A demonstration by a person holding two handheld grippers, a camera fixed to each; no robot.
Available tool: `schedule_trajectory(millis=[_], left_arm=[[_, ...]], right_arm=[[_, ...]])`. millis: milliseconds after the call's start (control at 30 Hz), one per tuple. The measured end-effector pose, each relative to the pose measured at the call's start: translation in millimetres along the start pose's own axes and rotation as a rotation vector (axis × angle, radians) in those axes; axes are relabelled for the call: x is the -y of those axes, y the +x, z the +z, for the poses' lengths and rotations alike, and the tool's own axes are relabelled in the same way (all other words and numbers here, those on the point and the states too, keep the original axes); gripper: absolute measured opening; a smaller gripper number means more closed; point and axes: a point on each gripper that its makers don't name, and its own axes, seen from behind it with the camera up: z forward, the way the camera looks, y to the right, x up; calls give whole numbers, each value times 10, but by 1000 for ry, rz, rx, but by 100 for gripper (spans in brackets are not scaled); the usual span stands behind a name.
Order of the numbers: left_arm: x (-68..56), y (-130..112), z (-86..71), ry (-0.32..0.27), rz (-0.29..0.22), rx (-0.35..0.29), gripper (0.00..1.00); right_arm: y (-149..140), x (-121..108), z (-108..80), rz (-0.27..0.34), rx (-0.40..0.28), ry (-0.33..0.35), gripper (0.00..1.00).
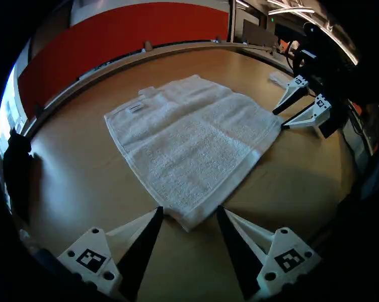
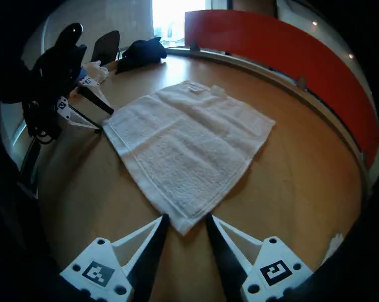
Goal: Fold towel
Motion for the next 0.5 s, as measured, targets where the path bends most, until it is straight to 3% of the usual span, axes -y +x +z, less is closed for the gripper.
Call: schedule_trajectory(millis=[67, 267, 333, 500], left_arm=[[-9, -2, -4, -1, 1, 2, 73], [-28, 8, -5, 1, -1, 7, 44], [-29, 14, 0, 4, -6, 9, 28], [-21, 29, 11, 10, -16, 13, 21]], right_arm=[[-4, 6, -7, 2, -1, -1, 52], [-8, 2, -19, 11, -2, -3, 41], [-8, 6, -22, 15, -2, 2, 32], [-11, 56, -33, 33, 3, 31, 14]])
